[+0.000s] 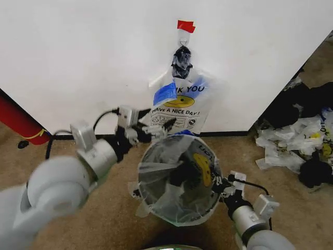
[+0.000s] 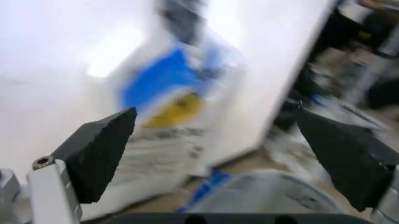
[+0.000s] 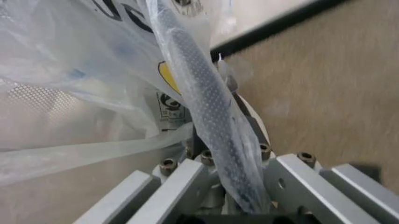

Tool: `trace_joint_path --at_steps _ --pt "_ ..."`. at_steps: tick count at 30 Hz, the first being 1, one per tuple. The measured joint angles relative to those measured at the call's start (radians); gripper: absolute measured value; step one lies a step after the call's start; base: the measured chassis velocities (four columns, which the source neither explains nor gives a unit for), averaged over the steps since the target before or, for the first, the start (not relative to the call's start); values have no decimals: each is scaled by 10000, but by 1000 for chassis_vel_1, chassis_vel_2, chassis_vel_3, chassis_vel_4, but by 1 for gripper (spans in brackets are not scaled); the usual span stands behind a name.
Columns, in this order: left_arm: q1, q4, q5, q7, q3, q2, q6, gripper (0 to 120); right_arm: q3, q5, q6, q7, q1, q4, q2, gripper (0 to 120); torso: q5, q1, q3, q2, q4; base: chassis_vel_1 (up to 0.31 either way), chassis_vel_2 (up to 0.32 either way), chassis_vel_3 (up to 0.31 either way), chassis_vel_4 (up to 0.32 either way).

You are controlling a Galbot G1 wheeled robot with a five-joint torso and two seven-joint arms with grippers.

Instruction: Pick up the garbage bag from the wall and place it over the trash bin.

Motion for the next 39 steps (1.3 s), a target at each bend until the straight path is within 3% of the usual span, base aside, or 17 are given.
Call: trace_joint_path --at_steps 3,5,6,10,12,13,17,20,22,29,34,39 --pt "2306 21 1135 186 -1275 -488 -492 100 183 1170 -194 337 184 113 -5 0 -15 0 0 0 7 0 0 0 0" --pt "3686 248 1936 263 -2153 -1370 -1026 100 359 2087 -348 540 366 112 17 0 -14 -1 0 0 8 0 0 0 0" --pt "3686 248 1936 263 -2153 -1370 -1026 100 359 2087 -348 540 366 112 17 0 -14 -1 0 0 8 0 0 0 0" --pt "4899 625 2671 330 -3171 -2692 -1584 100 380 2557 -479 594 648 -290 65 0 -1 0 0 0 4 0 0 0 0" --pt "5440 1016 3699 421 -3655 -3537 -1992 100 277 2691 -632 770 859 -566 98 0 -11 0 0 0 -1 0 0 0 0" --pt "5440 1016 3699 421 -3655 -3537 -1992 100 277 2691 -632 770 859 -566 98 0 -11 0 0 0 -1 0 0 0 0" --pt "6190 1198 4293 527 -4372 -5161 -2285 100 117 2829 -717 993 1173 -859 113 0 -10 -1 0 0 4 0 0 0 0" --pt "6684 1356 4562 586 -4725 -6005 -2531 100 127 2944 -728 950 1300 -1104 47 0 -8 0 1 0 4 0 0 0 0" --pt "6762 1357 4596 591 -4777 -6113 -2562 100 139 2958 -727 912 1320 -1163 34 0 -9 0 1 0 4 0 0 0 0" --pt "6876 1398 4743 455 -4272 -6340 -2533 100 118 2906 -645 667 1425 -1532 299 31 -10 0 0 0 -1 0 0 0 0" --pt "6777 1250 5030 454 -3940 -6464 -2537 100 87 2830 -641 442 1314 -1411 337 46 -7 1 2 0 2 0 0 0 0" --pt "6820 1263 5094 476 -3833 -6522 -2638 100 117 1969 -265 -735 1042 -1204 339 64 -9 0 1 0 1 0 0 0 0"
